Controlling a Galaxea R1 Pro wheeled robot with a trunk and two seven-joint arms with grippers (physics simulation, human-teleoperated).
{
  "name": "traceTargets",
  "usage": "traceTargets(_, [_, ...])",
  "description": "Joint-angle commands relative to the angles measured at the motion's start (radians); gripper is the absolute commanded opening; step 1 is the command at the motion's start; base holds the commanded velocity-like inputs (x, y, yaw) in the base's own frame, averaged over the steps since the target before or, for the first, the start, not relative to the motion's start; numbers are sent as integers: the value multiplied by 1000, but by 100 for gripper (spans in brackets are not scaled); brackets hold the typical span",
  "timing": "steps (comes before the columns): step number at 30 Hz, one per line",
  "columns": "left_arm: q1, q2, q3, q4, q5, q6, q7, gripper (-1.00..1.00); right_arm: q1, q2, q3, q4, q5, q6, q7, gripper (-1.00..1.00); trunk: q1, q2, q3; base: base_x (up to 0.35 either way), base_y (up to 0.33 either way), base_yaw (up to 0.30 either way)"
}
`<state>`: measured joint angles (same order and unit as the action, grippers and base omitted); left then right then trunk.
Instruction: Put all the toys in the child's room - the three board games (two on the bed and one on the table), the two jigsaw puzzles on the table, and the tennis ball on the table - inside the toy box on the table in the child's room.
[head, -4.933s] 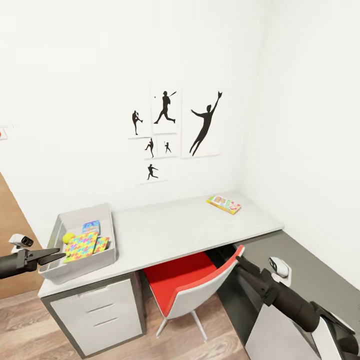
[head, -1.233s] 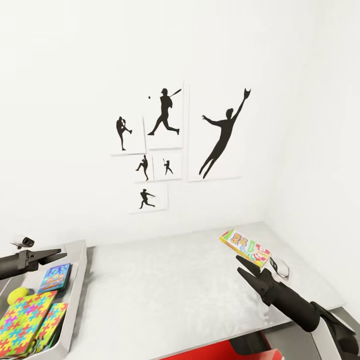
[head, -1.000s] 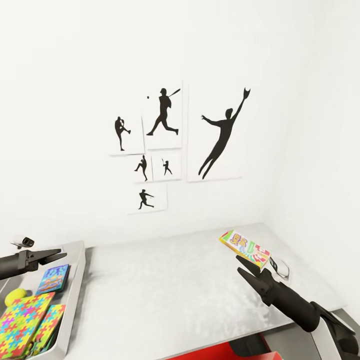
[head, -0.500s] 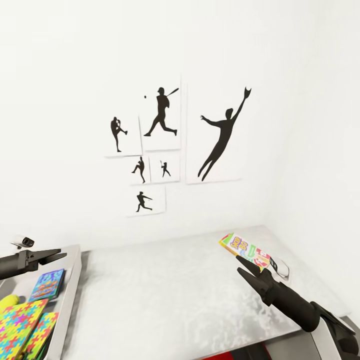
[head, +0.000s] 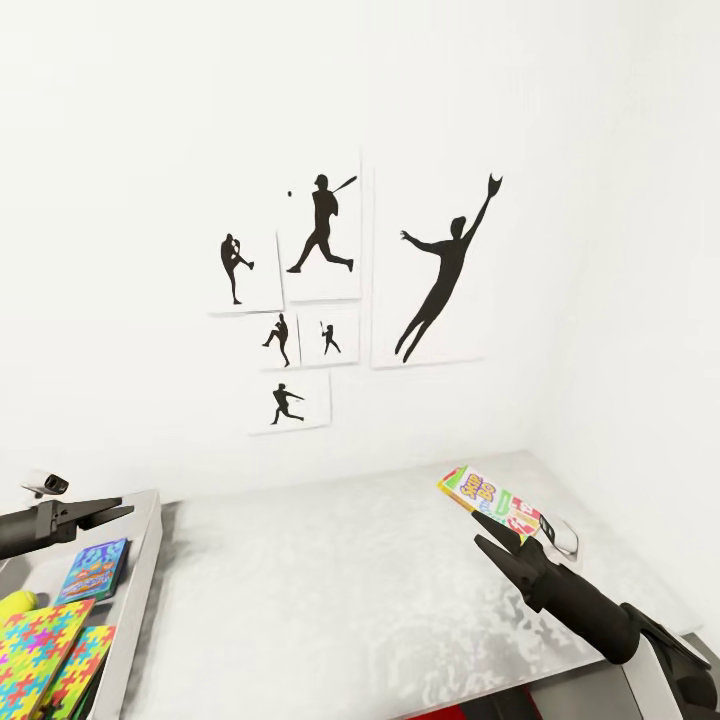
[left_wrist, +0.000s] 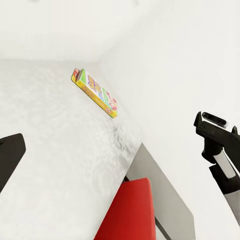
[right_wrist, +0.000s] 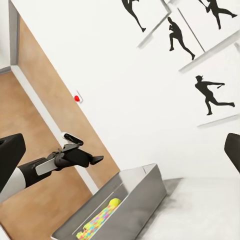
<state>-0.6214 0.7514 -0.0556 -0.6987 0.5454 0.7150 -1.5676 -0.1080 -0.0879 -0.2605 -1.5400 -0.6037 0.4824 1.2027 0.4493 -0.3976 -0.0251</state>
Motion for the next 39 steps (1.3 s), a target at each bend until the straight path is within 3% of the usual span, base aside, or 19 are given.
traceTargets(1, [-1, 1, -6, 1, 5, 11, -3, 100, -1, 0, 0, 0, -5, 9, 1, 100, 1, -2, -2, 0, 0, 0])
traceTargets(29, [-1, 0, -7, 1, 5, 11, -3, 100, -1, 1, 0, 0, -4, 8, -2, 100, 1, -2, -2, 0, 0, 0])
traceTargets(39, [-1, 0, -8, 1, 5, 11, -3, 100, -2, 12, 10, 0, -1, 18, -22, 100, 1, -2, -2, 0, 0, 0])
